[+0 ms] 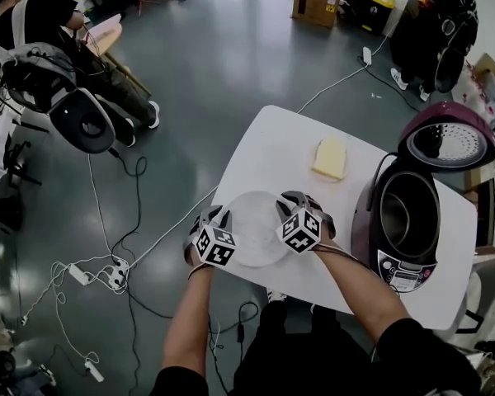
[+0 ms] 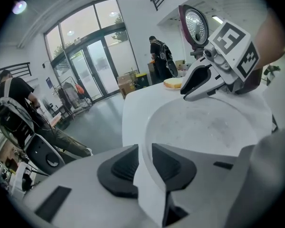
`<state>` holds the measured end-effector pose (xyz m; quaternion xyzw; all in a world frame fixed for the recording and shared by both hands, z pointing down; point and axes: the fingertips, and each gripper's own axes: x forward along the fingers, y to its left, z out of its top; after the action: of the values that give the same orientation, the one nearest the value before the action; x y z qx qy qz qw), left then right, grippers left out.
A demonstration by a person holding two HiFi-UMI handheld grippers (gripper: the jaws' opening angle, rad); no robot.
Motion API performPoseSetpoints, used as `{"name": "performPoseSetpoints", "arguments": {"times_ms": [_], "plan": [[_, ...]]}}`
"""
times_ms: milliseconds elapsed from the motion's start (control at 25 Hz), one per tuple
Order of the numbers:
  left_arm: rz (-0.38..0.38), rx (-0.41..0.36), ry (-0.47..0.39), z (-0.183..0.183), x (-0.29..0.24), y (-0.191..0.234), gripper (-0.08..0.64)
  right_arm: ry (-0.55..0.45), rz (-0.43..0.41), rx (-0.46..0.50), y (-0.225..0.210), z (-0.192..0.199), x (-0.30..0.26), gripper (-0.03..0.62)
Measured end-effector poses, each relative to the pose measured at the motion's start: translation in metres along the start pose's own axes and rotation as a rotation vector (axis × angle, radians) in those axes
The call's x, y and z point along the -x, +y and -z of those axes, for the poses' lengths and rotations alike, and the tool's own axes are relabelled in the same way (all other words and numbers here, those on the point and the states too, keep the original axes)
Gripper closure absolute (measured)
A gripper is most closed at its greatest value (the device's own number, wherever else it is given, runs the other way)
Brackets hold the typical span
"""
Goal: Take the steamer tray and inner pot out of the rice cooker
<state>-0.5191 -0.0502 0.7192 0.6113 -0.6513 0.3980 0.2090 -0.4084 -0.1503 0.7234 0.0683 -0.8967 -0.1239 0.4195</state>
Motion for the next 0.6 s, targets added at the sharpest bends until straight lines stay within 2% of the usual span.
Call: {"name": "performPoseSetpoints", "arguments": {"times_ms": [200, 320, 400, 480, 600], "plan": [[-0.056, 0.071, -0.057, -0.015, 0.020, 0.011, 0.306, -0.079, 0.043, -0.037, -0.016, -0.029, 0.029, 0.446], [-0.055, 0.147, -0.146, -0.040, 0.052, 0.015, 0.227, -0.171, 0.080, -0.011, -0.023, -0.059, 0.072, 0.437], [-0.032, 0.166, -0.212, -0.065, 0.071, 0.013, 0.137, -0.235, 0.114, 0.028, -0.032, -0.078, 0.105, 0.390], [-0.007, 0.170, -0.272, -0.086, 0.092, 0.005, 0.115, -0.277, 0.156, 0.053, -0.041, -0.087, 0.138, 0.350], [0.028, 0.210, -0.368, -0.111, 0.119, -0.011, 0.117, -0.313, 0.216, 0.014, -0.051, -0.082, 0.186, 0.330]]}}
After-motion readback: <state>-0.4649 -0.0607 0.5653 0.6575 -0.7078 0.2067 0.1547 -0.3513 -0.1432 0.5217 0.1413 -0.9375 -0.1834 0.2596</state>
